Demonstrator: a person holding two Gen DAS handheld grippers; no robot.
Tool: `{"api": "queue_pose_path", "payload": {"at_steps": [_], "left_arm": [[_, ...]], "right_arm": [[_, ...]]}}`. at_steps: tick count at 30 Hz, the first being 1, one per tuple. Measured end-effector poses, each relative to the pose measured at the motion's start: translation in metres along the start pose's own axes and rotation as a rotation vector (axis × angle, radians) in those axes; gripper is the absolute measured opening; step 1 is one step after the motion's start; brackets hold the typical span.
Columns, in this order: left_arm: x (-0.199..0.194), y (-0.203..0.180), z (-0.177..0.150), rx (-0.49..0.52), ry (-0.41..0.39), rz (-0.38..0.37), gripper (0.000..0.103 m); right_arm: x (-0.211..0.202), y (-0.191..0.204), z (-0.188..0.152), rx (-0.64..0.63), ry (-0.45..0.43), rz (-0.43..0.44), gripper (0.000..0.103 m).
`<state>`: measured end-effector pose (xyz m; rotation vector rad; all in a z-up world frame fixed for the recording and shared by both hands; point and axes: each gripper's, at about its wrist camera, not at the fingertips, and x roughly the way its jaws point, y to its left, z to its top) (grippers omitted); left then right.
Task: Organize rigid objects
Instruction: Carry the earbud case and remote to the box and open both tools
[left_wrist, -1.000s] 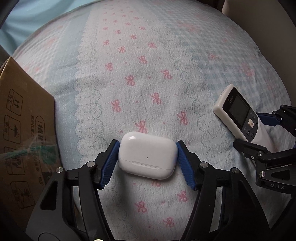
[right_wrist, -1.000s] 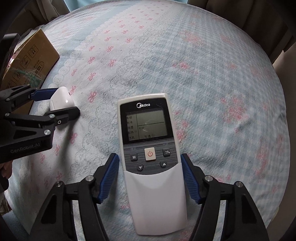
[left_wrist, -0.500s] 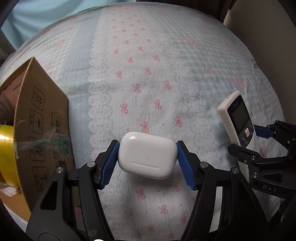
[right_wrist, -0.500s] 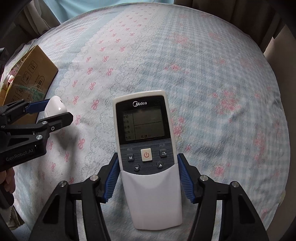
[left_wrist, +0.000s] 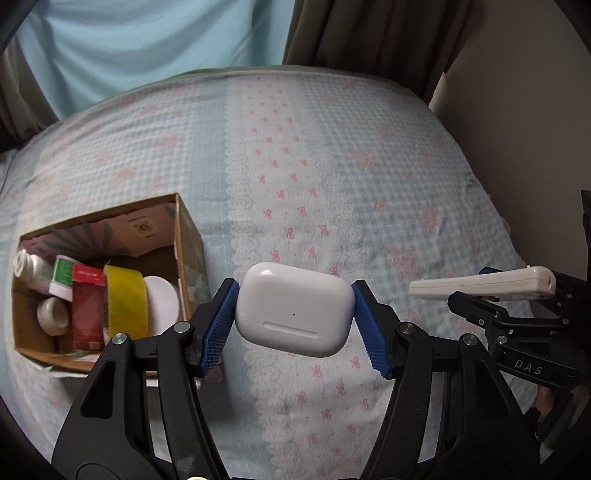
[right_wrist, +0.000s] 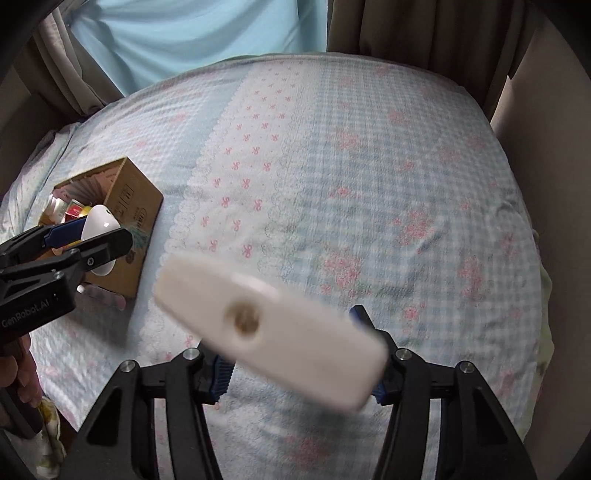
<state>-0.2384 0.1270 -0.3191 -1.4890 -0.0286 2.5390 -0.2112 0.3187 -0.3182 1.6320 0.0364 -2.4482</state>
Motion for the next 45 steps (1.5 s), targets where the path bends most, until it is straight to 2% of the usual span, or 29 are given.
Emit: {"api": "queue_pose_path", "payload": {"at_steps": [2, 3, 5, 7, 10, 15, 22, 27, 33, 39, 45], "left_arm": [[-0.025, 0.007, 0.002, 0.000, -0.024, -0.002, 0.059], [-0.036, 0.012, 0.003, -0.001, -0.033, -0.006, 0.059], [-0.058, 0.023, 0.002, -0.008, -0.047, -0.017, 0.059], [-0.078, 0.037, 0.003, -0.013, -0.054, -0.030, 0.059], [-0.109, 0.061, 0.003, -0.001, -0.072, -0.035, 0.059], [-0.150, 0.111, 0.002, 0.008, -0.099, -0.039, 0.059], [-0.184, 0.195, -0.001, 0.013, -0.110, -0.016, 0.059], [-0.190, 0.253, -0.008, 0.014, -0.094, 0.005, 0.059], [-0.176, 0.304, -0.012, 0.007, -0.047, 0.009, 0.059], [-0.155, 0.328, -0.009, 0.004, -0.012, 0.006, 0.059], [-0.121, 0.336, -0.004, 0.001, 0.025, 0.011, 0.059]], "right_arm": [[-0.013, 0.012, 0.007, 0.020, -0.023, 0.009, 0.045], [-0.023, 0.016, 0.009, 0.030, -0.033, 0.018, 0.033], [-0.036, 0.027, 0.014, 0.038, -0.040, 0.012, 0.020], [-0.049, 0.036, 0.018, 0.072, -0.051, 0.055, 0.018], [-0.074, 0.058, 0.025, 0.089, -0.079, 0.042, 0.018], [-0.108, 0.103, 0.034, 0.120, -0.110, 0.073, 0.018], [-0.125, 0.179, 0.056, 0.144, -0.140, 0.117, 0.018], [-0.119, 0.230, 0.074, 0.154, -0.152, 0.160, 0.018], [-0.107, 0.280, 0.096, 0.137, -0.141, 0.176, 0.018], [-0.084, 0.309, 0.120, 0.101, -0.099, 0.170, 0.018], [-0.048, 0.315, 0.148, 0.066, -0.039, 0.164, 0.018]]}}
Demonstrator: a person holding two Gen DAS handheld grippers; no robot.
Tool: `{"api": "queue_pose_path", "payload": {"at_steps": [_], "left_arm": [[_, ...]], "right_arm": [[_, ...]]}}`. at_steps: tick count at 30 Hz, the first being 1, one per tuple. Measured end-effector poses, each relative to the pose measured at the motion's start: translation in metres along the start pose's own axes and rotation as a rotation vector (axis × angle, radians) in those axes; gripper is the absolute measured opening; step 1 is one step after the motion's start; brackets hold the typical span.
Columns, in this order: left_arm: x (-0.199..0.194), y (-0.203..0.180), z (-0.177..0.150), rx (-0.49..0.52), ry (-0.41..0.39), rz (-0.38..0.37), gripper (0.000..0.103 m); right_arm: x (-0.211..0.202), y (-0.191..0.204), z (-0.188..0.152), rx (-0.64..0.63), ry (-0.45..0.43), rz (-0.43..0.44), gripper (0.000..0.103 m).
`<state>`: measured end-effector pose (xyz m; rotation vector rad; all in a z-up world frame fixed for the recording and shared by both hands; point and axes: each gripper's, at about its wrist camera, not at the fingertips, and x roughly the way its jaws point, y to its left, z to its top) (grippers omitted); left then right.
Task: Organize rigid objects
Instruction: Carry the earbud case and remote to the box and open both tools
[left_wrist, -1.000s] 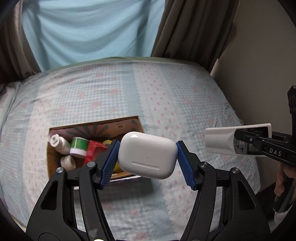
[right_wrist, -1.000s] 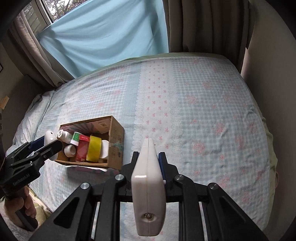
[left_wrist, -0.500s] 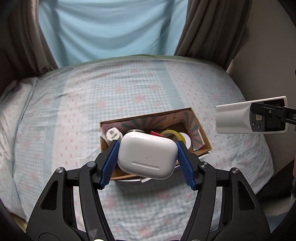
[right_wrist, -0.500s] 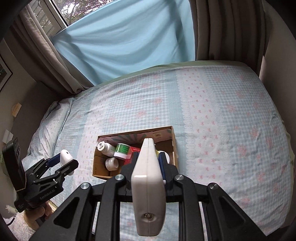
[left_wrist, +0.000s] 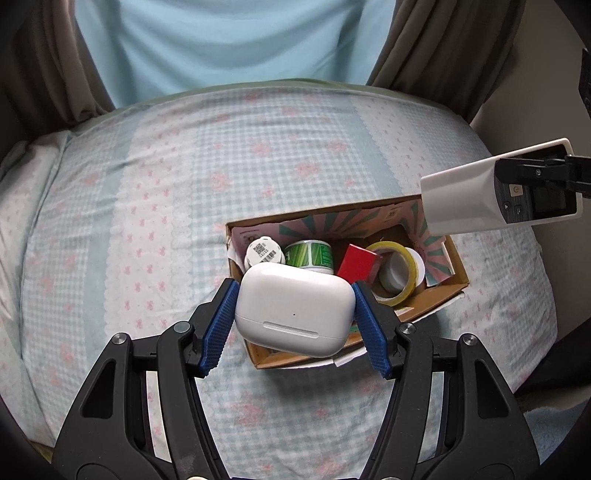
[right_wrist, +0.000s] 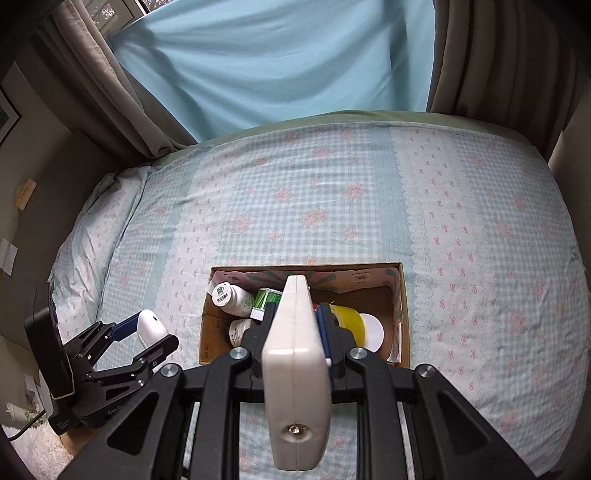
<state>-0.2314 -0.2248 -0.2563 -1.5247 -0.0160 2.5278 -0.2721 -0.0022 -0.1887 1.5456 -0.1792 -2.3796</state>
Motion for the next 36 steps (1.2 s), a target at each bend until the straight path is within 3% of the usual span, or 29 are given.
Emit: {"api": "queue_pose_path", "payload": {"at_steps": [14, 24, 26, 27, 28, 29, 30, 32, 36], "left_arm": [[0.097, -0.011, 0.002, 0.018, 0.175, 0.020, 0.059], [0.114, -0.021, -0.002, 0.057, 0.223, 0.026, 0.060], [0.112, -0.021, -0.001, 0.049, 0.219, -0.008, 0.078], [0.110, -0.022, 0.000, 0.049, 0.213, -0.023, 0.102], [0.108, -0.023, 0.001, 0.053, 0.200, -0.027, 0.103], [0.105, -0.025, 0.002, 0.058, 0.192, -0.031, 0.103], [0.103, -0.026, 0.003, 0.060, 0.190, -0.036, 0.103], [0.100, -0.026, 0.002, 0.060, 0.187, -0.027, 0.103], [0.092, -0.024, 0.001, 0.044, 0.179, -0.035, 0.103]], "right_arm": [[0.108, -0.006, 0.037, -0.197, 0.215, -0.022, 0.018], [0.137, 0.004, 0.036, -0.366, 0.245, 0.029, 0.018], [0.138, 0.010, 0.037, -0.411, 0.242, 0.042, 0.018], [0.139, 0.011, 0.037, -0.421, 0.249, 0.041, 0.018], [0.139, 0.011, 0.038, -0.420, 0.253, 0.034, 0.020], [0.138, 0.010, 0.039, -0.412, 0.248, 0.016, 0.035], [0.135, 0.007, 0.040, -0.398, 0.237, 0.006, 0.070], [0.126, 0.000, 0.042, -0.352, 0.204, 0.037, 0.103], [0.117, -0.012, 0.038, -0.282, 0.203, 0.042, 0.103]]}}
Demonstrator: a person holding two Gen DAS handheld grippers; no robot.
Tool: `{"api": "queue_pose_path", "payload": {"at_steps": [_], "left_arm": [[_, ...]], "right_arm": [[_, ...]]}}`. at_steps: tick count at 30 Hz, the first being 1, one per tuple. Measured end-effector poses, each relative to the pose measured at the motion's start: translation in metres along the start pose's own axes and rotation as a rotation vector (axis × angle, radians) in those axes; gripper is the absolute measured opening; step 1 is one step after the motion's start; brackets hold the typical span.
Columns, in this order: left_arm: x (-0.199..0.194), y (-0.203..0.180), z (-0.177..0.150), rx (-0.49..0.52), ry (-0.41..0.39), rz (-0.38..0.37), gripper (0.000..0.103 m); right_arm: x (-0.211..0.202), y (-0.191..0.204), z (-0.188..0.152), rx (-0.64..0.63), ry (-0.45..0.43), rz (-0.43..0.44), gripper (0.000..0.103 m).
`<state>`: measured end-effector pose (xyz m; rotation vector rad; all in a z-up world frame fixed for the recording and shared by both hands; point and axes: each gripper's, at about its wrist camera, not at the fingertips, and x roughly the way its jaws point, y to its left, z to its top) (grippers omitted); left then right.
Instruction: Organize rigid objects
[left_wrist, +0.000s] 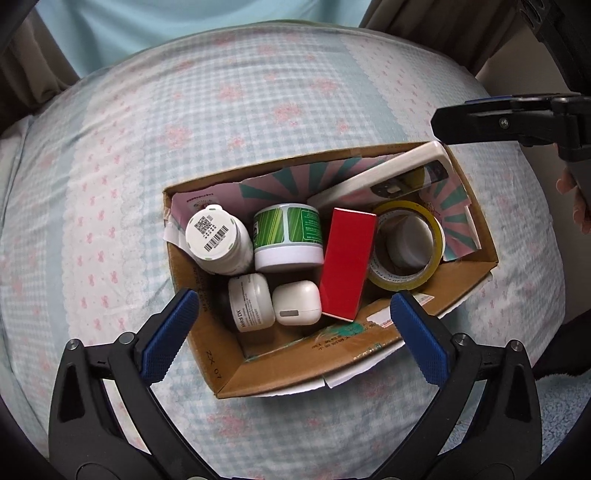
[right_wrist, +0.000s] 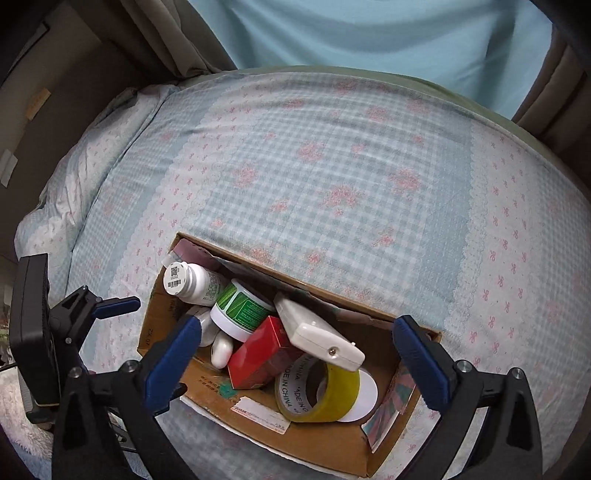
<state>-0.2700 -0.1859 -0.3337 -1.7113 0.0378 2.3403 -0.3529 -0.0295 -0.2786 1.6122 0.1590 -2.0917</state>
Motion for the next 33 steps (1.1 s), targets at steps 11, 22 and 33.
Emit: {"api": "queue_pose_path", "payload": {"at_steps": [11, 22, 33], "left_arm": [[-0.034, -0.003, -0.006, -0.001, -0.063, 0.011, 0.103], [-0.094, -0.022, -0.018, -0.033, -0.162, 0.027, 0.103], [-0.225, -0.075, -0.014, -0.078, -0.393, 0.079, 0.103]], "right_arm": [[-0.031, 0.004, -0.022, 0.024, -0.031, -0.040, 0.103], [-0.086, 0.019, -0.053, 0.033, -0.108, -0.062, 0.103], [-0.203, 0.038, -0.093, 0.082, -0.267, -0.107, 0.103]]}}
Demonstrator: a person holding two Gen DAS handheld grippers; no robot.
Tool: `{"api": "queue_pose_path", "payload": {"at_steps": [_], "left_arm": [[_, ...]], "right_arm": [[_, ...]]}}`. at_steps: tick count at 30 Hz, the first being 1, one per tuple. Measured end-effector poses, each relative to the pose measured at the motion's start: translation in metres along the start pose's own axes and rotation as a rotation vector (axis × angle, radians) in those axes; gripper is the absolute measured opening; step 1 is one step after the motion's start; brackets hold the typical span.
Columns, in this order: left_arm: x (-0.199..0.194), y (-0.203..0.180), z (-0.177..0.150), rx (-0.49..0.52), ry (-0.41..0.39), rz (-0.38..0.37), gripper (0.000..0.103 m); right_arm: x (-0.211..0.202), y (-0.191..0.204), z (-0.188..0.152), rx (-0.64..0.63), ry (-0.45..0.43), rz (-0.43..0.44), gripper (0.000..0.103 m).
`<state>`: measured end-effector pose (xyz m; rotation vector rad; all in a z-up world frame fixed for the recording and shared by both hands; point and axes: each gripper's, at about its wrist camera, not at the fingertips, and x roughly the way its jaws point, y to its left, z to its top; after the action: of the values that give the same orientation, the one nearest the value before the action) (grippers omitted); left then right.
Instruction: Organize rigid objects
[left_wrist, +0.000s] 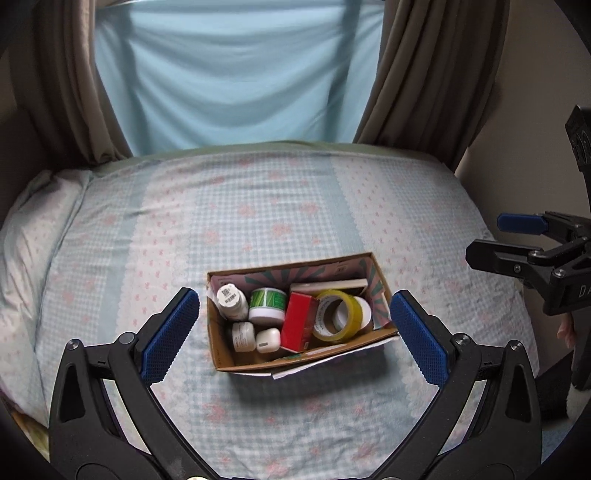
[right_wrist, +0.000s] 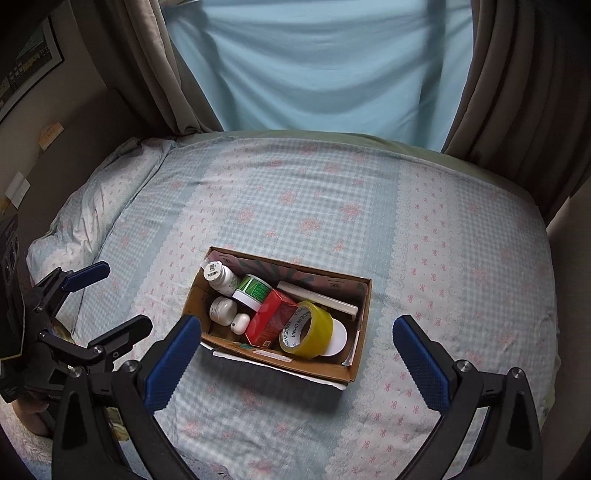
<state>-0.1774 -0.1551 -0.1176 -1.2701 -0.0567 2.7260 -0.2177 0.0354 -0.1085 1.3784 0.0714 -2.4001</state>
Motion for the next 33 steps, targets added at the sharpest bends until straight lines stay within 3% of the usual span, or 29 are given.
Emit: {"api": "queue_pose_path", "payload": {"at_steps": [9, 13, 21, 33], "left_arm": [[-0.124, -0.022, 0.049, -0.122, -0.239, -0.006, 0.103], [-0.147, -0.034, 0.043, -0.110, -0.265, 0.046, 0.103], [-0.161, -0.055, 0.014, -0.105, -0.289, 0.048, 0.103], [-0.174, -0.081, 0.009, -0.060, -0.324, 0.070, 0.103]], "right_arm": [[-0.137, -0.001, -0.001, 0.077, -0.232, -0.148, 0.103], [-0.172, -0.005, -0.009, 0.100, -0.302, -0.202, 0.103], [-0.189, -0.007, -0.033, 0.105, -0.338, -0.265, 0.103], [-0.204, -0.016, -0.045, 0.121, -0.365, -0.292, 0.103]]}}
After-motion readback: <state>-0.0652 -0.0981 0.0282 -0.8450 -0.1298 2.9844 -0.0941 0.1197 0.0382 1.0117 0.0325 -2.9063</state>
